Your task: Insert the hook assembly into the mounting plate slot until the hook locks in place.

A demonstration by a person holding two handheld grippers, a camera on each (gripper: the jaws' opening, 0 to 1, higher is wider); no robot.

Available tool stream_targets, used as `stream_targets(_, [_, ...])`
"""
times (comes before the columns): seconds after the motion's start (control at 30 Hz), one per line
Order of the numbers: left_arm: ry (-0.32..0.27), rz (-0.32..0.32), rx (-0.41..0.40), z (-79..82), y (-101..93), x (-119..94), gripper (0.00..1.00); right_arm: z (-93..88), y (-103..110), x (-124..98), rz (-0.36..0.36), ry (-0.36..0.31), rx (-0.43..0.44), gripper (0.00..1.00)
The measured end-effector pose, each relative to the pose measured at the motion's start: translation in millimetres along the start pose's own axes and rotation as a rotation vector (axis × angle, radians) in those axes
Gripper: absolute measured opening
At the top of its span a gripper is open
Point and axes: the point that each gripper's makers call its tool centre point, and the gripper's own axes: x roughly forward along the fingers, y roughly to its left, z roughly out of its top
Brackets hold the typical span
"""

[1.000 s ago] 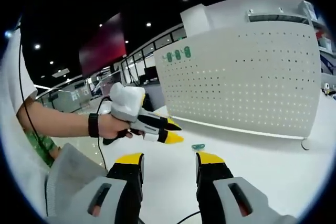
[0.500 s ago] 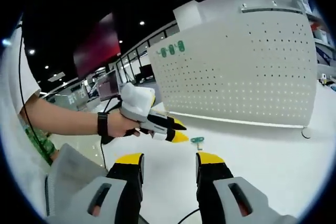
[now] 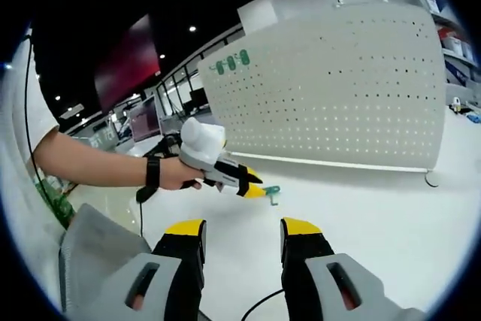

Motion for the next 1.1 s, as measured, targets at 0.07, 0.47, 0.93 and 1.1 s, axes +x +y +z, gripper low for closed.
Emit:
stream_targets(0.07, [0.014, 0.001, 0.006, -3.5, 1.8, 3.1, 0.21, 0.0, -0.7, -0.8, -0.003, -0.001, 0.001, 0.40])
stream_targets(0.47, [0.038, -0.015, 0.028, -10.0, 2.9, 11.3, 0.12, -4.8, -2.4, 3.1, -0.010, 0.021, 0.003, 0.40])
stream_targets(0.93, [0.030, -0.019, 0.013, -8.5, 0.1, 14.9, 0.05, -7.6, -3.3, 3.3, -0.018, 0.025, 0.011, 0.40])
stream_targets(1.1, [0.031, -0.031, -0.032, -8.8, -3.0, 12.4, 0.04, -6.8, -2.3, 3.2, -0.017, 0.023, 0.011, 0.40])
